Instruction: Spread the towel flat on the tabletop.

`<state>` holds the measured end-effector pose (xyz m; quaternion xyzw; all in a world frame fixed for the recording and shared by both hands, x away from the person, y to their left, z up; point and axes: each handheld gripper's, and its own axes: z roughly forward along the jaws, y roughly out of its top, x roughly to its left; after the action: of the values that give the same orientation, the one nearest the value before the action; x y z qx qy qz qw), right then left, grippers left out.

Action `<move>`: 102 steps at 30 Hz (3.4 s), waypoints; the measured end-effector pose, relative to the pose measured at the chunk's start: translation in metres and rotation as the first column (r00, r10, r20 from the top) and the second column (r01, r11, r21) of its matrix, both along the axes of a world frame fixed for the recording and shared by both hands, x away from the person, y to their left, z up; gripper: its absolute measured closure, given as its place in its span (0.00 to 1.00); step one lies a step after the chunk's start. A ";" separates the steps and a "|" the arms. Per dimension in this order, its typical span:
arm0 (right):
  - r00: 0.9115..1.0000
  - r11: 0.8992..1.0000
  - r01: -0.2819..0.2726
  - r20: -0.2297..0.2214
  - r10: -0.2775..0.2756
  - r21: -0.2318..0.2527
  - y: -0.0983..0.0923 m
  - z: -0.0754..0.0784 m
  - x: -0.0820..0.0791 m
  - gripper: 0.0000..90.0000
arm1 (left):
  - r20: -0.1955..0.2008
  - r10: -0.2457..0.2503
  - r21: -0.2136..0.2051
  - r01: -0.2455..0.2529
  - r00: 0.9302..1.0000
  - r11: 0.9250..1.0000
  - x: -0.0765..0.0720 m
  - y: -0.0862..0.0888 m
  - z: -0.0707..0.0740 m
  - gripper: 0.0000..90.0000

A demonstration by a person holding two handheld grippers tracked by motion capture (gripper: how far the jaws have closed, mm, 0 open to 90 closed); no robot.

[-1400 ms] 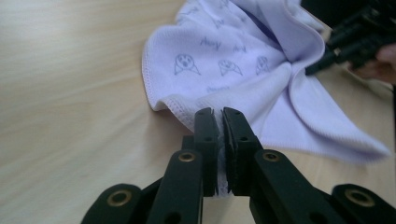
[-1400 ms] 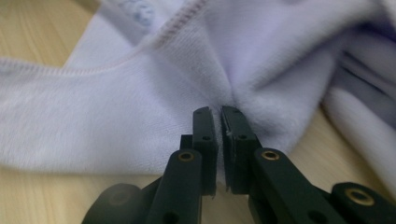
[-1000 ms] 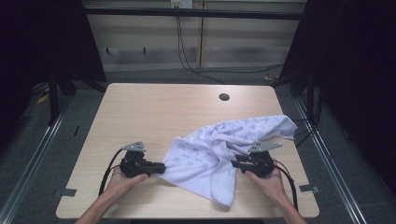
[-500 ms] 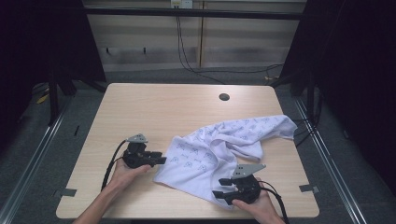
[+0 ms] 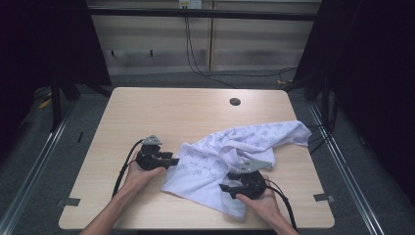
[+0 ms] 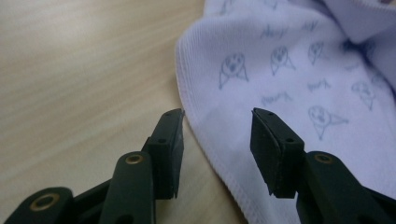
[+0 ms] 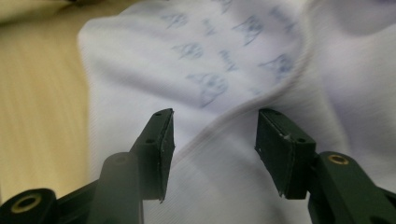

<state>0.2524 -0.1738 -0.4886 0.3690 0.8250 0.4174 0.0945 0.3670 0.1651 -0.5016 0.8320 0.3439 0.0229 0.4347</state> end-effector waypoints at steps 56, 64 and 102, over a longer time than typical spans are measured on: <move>0.974 0.945 0.186 0.075 -0.213 0.269 -0.112 0.085 -0.133 0.95 | 0.044 -0.234 -0.272 0.237 0.971 0.933 -0.149 0.080 0.077 0.95; 0.962 0.945 0.266 0.006 -0.272 0.188 -0.128 0.052 -0.151 0.65 | -0.020 -0.216 -0.251 0.204 0.976 0.946 -0.133 0.082 0.055 0.73; 0.992 0.984 0.091 0.072 -0.103 0.154 -0.071 0.056 -0.032 0.93 | -0.013 -0.364 -0.194 0.354 0.932 0.915 -0.088 -0.044 0.047 0.97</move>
<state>0.2204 -0.2445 -0.4330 0.3980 0.7678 0.4878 0.1192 0.2792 0.1206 -0.4543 0.8364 0.1964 -0.1100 0.4998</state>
